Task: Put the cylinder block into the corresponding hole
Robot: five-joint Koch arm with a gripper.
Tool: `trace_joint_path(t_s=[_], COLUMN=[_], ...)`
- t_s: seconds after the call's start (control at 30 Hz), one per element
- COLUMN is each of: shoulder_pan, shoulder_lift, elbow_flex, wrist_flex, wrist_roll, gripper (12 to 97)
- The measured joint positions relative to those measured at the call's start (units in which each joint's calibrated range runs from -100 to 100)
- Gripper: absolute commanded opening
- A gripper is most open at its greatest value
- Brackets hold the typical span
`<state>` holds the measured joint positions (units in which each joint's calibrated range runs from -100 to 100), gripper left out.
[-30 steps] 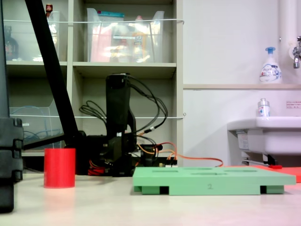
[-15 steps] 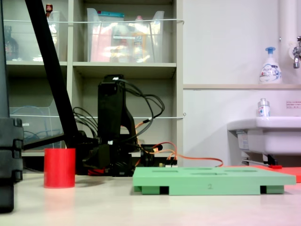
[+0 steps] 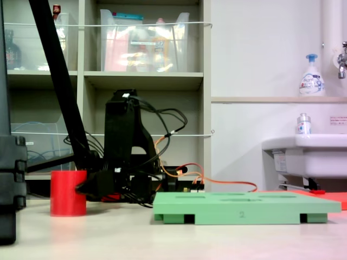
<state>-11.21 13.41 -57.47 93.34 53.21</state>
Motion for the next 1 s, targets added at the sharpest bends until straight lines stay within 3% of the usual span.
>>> trace_joint_path(t_s=[0.13, 0.37, 0.7, 1.0], shoulder_pan=[-0.1, 0.3, 0.7, 6.8], shoulder_lift=[0.4, 1.0, -3.8, -41.3], elbow_flex=[0.2, 0.2, -2.6, -5.6], wrist_flex=[0.0, 0.1, 0.8, -3.7], wrist_roll=[0.0, 0.0, 0.1, 0.3], gripper=[47.3, 34.4, 32.2, 31.1])
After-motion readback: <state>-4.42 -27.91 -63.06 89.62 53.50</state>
